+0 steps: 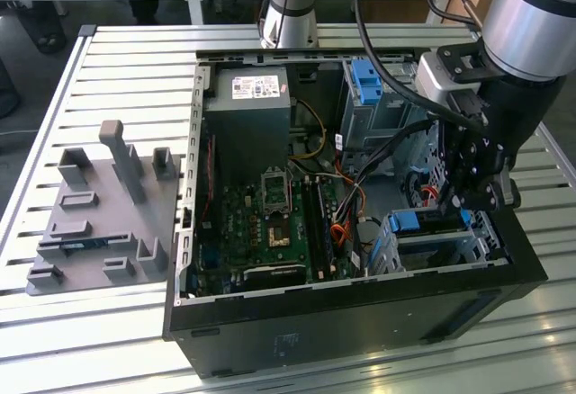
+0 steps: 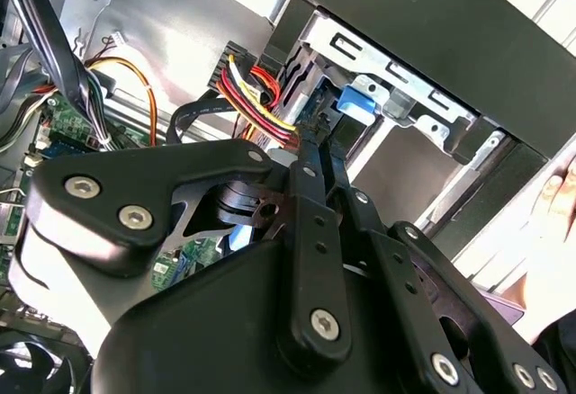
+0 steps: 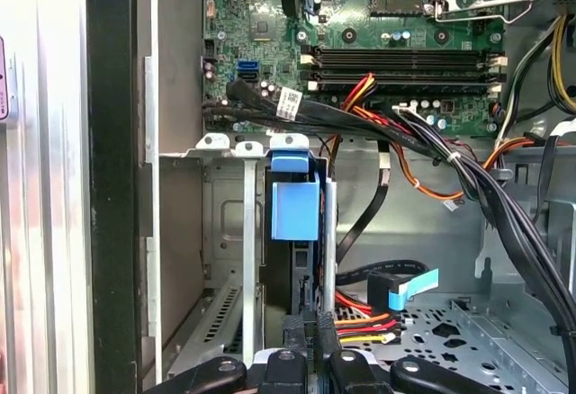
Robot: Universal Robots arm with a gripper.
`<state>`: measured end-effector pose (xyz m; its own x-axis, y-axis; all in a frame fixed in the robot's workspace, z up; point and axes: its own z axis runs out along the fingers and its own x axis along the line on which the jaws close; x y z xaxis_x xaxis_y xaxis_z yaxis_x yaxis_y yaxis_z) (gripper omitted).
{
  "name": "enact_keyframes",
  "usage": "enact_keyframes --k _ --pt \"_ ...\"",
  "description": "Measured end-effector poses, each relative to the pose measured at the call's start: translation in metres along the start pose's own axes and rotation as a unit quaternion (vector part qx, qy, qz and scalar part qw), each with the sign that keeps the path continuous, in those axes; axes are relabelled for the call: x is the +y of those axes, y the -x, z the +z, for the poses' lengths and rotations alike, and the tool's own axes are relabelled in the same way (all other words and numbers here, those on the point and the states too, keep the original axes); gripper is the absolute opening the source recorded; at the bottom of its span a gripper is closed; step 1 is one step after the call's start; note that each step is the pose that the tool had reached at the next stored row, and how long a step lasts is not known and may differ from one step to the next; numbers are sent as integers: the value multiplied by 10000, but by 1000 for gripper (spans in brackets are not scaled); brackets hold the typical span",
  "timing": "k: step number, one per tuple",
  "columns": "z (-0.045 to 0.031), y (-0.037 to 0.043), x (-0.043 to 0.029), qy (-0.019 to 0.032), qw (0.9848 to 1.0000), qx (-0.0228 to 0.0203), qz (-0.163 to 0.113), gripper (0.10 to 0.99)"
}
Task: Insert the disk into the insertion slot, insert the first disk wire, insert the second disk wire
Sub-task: 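Insert the first disk wire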
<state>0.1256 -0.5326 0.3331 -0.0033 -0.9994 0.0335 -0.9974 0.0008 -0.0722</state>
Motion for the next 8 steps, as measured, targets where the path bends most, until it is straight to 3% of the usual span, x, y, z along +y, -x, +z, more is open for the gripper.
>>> enact_keyframes --k 8 --pt "15 0 1 0 10000 -1 0 165"
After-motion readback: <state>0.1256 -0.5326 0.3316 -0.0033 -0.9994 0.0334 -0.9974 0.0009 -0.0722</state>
